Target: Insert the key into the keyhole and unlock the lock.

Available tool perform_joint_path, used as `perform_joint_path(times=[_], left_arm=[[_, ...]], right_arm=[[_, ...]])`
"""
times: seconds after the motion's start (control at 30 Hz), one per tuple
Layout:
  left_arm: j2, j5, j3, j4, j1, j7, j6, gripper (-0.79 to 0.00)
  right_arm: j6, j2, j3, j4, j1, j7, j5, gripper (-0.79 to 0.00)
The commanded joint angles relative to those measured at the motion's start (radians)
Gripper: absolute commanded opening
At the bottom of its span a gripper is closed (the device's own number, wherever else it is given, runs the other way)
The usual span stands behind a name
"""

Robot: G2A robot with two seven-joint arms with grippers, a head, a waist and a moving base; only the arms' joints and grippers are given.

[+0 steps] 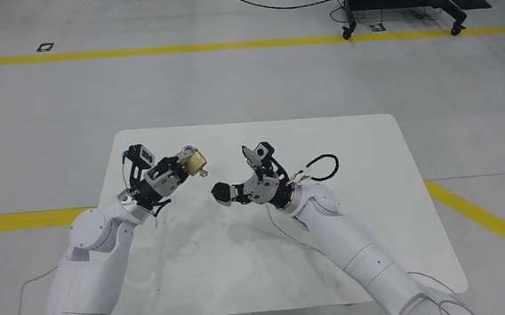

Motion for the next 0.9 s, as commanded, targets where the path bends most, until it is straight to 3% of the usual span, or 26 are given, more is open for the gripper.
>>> perform_joint_path(times=[0.0,0.1,0.27,0.37,0.6,0.67,0.73,0.77,0.8,0.83,0.87], left_arm=[[0.0,0.007,-0.002,0.001,0.0,0.006,0.005,-0.785],[0.0,0.017,-0.001,0.001,-0.001,0.015,0.016,-0.785],[0.0,0.056,0.013,0.003,-0.007,0.03,0.042,-0.785],[0.004,0.152,0.013,-0.001,-0.014,0.065,0.038,-0.785],[0.004,0.152,0.013,-0.001,-0.014,0.065,0.038,-0.785],[0.003,0.178,0.017,-0.012,-0.007,0.089,0.032,-0.785],[0.004,0.199,0.013,-0.018,0.0,0.105,0.024,-0.785],[0.005,0.216,0.01,-0.021,0.001,0.111,0.018,-0.785],[0.005,0.231,0.009,-0.024,0.003,0.116,0.011,-0.785],[0.006,0.241,0.01,-0.026,0.004,0.117,0.005,-0.785],[0.006,0.25,0.011,-0.027,0.005,0.12,0.0,-0.785]], right_arm=[[-0.071,0.01,0.009,-0.032,0.001,-0.11,-0.197,0.0],[-0.144,0.033,0.037,-0.096,-0.011,-0.246,-0.47,0.0],[-0.179,0.07,0.092,-0.288,-0.07,-0.475,-0.965,0.0],[-0.179,0.07,0.092,-0.288,-0.07,-0.475,-0.965,0.0],[-0.179,0.07,0.092,-0.288,-0.07,-0.475,-0.965,0.0],[-0.188,0.074,0.078,-0.299,-0.058,-0.457,-1.065,0.0],[-0.173,0.081,0.06,-0.321,-0.031,-0.489,-1.307,0.0],[-0.164,0.083,0.036,-0.344,-0.025,-0.487,-1.415,-0.197],[-0.163,0.085,0.015,-0.367,-0.018,-0.479,-1.517,-0.296],[-0.165,0.088,0.0,-0.383,-0.012,-0.478,-1.613,-0.32],[-0.16,0.09,-0.011,-0.391,-0.013,-0.484,-1.682,-0.252]])
